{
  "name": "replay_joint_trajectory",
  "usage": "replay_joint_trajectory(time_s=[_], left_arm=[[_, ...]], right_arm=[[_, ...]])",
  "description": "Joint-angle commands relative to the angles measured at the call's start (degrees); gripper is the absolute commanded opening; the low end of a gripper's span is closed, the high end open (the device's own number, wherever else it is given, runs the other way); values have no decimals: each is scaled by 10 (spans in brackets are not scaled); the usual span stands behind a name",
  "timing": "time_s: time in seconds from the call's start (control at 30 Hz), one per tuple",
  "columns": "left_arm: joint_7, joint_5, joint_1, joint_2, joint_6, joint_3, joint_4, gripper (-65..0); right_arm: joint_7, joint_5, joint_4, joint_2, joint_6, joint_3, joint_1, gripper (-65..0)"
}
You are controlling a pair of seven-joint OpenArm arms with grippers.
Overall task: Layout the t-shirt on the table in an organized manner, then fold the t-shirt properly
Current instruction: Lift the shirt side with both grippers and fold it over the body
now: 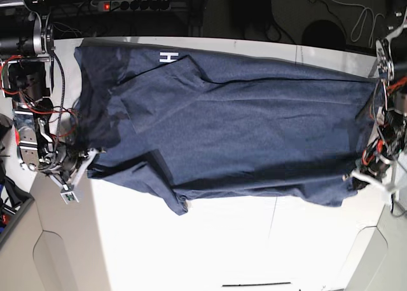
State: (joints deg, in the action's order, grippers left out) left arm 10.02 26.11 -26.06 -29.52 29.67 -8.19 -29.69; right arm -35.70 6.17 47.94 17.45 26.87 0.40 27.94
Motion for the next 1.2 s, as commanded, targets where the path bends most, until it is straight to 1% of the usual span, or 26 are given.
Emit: replay_joint_trajectory(time_s=[0.0,0.07,0.17,0.33,0.5,0.63,0.77,0.93,1.03,1.17], left_arm=[[-5,19,-2,-13,25,-20,-24,-650],[10,42,28,-13,60,-50,-49,-650],[14,67,68,-13,87,-88,-87,-650],[45,101,126,-13,103,-150,-151,-650],[84,129,168,-13,103,-171,-193,-650],[101,129,198,-13,103,-171,-208,-650],[104,132,229,-13,103,-173,-215,-650],[111,174,252,-12,103,-202,-218,-650],[138,187,253,-13,103,-230,-218,-650],[191,231,253,-13,103,-266,-218,-650]], right_arm=[[4,17,23,8,8,17,17,-650],[-20,44,45,8,25,42,17,-650],[-63,79,82,8,42,73,17,-650],[-119,145,185,19,49,101,-20,-650],[-180,192,293,29,49,109,-84,-650],[-189,202,340,28,49,109,-141,-650],[-197,202,344,29,49,109,-187,-650],[-196,202,344,29,49,116,-225,-650],[-197,210,344,28,49,132,-232,-650],[-200,243,355,28,49,168,-239,-650]])
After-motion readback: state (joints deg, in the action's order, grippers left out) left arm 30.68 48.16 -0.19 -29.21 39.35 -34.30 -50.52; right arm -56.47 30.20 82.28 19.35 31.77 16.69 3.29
